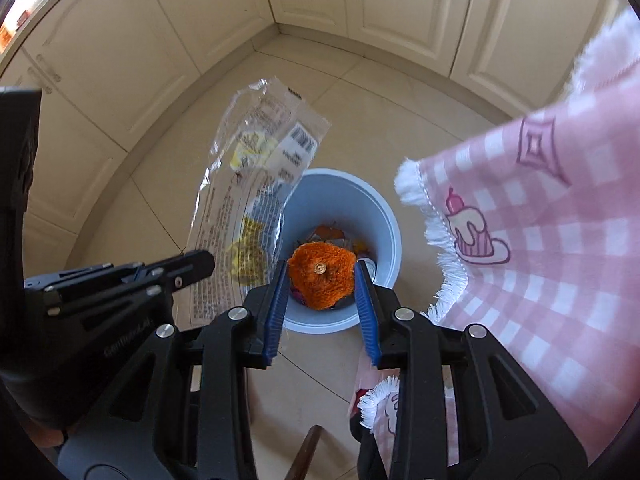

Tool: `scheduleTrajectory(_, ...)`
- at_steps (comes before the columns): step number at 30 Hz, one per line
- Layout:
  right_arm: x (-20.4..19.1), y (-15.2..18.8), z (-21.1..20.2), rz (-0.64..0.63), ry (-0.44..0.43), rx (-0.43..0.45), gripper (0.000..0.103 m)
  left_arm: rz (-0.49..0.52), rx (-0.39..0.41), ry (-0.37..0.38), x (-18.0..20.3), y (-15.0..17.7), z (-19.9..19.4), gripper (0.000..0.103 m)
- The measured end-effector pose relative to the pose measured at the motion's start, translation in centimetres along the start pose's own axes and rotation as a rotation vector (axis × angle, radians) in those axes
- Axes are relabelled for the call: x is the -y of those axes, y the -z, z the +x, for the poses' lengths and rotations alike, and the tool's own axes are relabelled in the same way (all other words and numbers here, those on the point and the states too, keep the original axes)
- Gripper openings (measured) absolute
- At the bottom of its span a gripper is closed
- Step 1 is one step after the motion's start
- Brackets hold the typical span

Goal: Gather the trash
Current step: 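Carry the plastic bag and marigold over the blue bin, then open the left tool to drop the bag while the right tool releases the marigold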

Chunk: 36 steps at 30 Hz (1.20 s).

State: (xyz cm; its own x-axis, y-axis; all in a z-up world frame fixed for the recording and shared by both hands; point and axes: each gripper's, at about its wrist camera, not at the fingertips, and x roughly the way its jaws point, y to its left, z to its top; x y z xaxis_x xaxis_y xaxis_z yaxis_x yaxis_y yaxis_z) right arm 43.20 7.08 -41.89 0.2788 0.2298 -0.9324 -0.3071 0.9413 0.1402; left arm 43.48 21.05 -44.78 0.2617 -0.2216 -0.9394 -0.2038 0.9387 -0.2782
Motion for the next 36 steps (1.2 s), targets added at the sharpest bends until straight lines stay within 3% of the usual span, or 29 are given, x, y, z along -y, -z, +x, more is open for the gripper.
scheduleTrajectory(2, 0.4, 0.1, 0.6, 0.021, -0.002, -0.005, 0.032, -0.019, -0.006, 0.017, -0.3, -0.6, 0.4, 0.004)
scheduleTrajectory(3, 0.3, -0.1, 0.9, 0.024, -0.002, -0.009, 0.032, -0.028, -0.008, 0.02, -0.5, -0.8, 0.7, 0.013)
scheduleTrajectory(4, 0.3, 0.0, 1.2, 0.029, -0.002, -0.014, 0.032, -0.033, -0.011, 0.022, -0.4, -0.9, 1.2, 0.031)
scheduleTrajectory(6, 0.3, -0.1, 1.6, 0.037, -0.004, -0.019, 0.032, -0.048, -0.009, 0.007, -0.5, -1.0, 1.6, 0.049)
scheduleTrajectory(13, 1.1, -0.6, 3.1, 0.055, -0.016, -0.039, 0.033, -0.088, 0.001, -0.032, -2.0, -0.6, 1.3, 0.061)
scheduleTrajectory(25, 1.4, -0.9, 4.0, 0.048, -0.03, -0.049, 0.034, -0.081, 0.043, -0.184, -4.1, 1.0, -1.0, 0.068)
scheduleTrajectory(35, 0.5, -2.2, 1.7, 0.053, -0.03, 0.023, 0.035, -0.092, 0.053, -0.175, -4.3, 2.5, -3.6, 0.068)
scheduleTrajectory(36, 0.4, -2.3, 1.3, 0.051, -0.027, 0.035, 0.042, -0.089, 0.061, -0.176, -4.2, 2.6, -3.9, 0.068)
